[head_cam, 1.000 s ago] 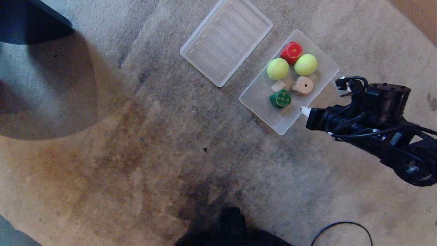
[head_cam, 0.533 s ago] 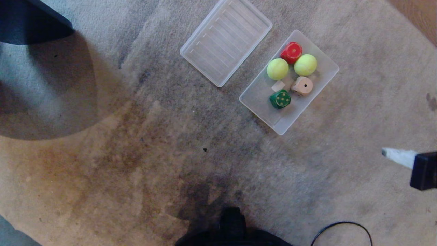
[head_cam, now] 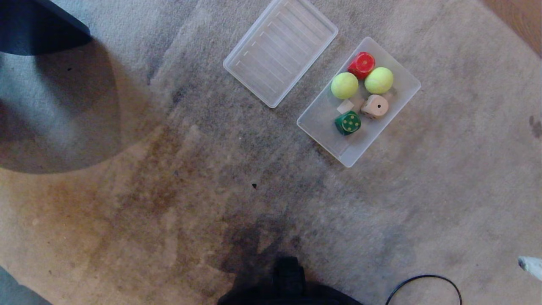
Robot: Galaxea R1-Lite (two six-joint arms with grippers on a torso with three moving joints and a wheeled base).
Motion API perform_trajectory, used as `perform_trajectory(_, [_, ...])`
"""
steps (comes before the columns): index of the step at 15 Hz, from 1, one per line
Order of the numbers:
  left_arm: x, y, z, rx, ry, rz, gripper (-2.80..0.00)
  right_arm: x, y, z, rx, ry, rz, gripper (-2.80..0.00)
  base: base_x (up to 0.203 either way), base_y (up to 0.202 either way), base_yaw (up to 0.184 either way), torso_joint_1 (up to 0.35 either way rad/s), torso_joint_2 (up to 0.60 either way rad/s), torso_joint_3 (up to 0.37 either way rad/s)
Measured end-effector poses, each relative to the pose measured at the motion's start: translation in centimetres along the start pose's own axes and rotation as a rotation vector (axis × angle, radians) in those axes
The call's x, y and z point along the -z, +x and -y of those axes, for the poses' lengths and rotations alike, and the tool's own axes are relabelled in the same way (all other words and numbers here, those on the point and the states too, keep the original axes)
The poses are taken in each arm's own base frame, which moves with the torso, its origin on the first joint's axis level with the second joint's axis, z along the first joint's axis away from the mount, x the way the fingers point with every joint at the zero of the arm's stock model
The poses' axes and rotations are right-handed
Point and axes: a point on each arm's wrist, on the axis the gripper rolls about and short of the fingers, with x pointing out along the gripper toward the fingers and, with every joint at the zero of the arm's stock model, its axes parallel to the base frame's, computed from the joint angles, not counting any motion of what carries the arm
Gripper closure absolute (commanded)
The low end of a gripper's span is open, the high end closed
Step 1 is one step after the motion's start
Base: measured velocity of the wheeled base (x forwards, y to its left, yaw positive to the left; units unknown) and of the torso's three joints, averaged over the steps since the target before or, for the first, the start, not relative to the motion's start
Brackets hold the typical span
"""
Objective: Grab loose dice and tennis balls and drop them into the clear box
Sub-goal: Pick up toys out of the box
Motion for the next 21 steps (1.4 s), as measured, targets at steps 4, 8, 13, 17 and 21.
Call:
perform_trajectory(4, [0.0, 0.0, 0.0, 0.000, 0.000, 0.000, 0.00, 7.9, -2.4, 0.0, 0.082, 0.004, -0.036, 0.00, 0.000, 0.000, 0.000, 0.000, 0.00, 0.000])
perform_trajectory(8, [0.0, 0.0, 0.0, 0.000, 0.000, 0.000, 0.00, 9.6, -2.8, -0.2, 0.105, 0.010, 0.007, 0.00, 0.000, 0.000, 0.000, 0.000, 0.00, 0.000])
perform_trajectory(13, [0.0, 0.0, 0.0, 0.000, 0.000, 0.000, 0.00, 9.8, -3.0, -0.2, 0.107, 0.010, 0.027, 0.00, 0.000, 0.000, 0.000, 0.000, 0.00, 0.000])
perform_trajectory(17, [0.0, 0.0, 0.0, 0.000, 0.000, 0.000, 0.00, 9.9, -3.0, -0.2, 0.108, 0.010, 0.030, 0.00, 0.000, 0.000, 0.000, 0.000, 0.00, 0.000])
perform_trajectory(21, [0.0, 0.0, 0.0, 0.000, 0.000, 0.000, 0.00, 9.9, -3.0, -0.2, 0.108, 0.010, 0.030, 0.00, 0.000, 0.000, 0.000, 0.000, 0.00, 0.000])
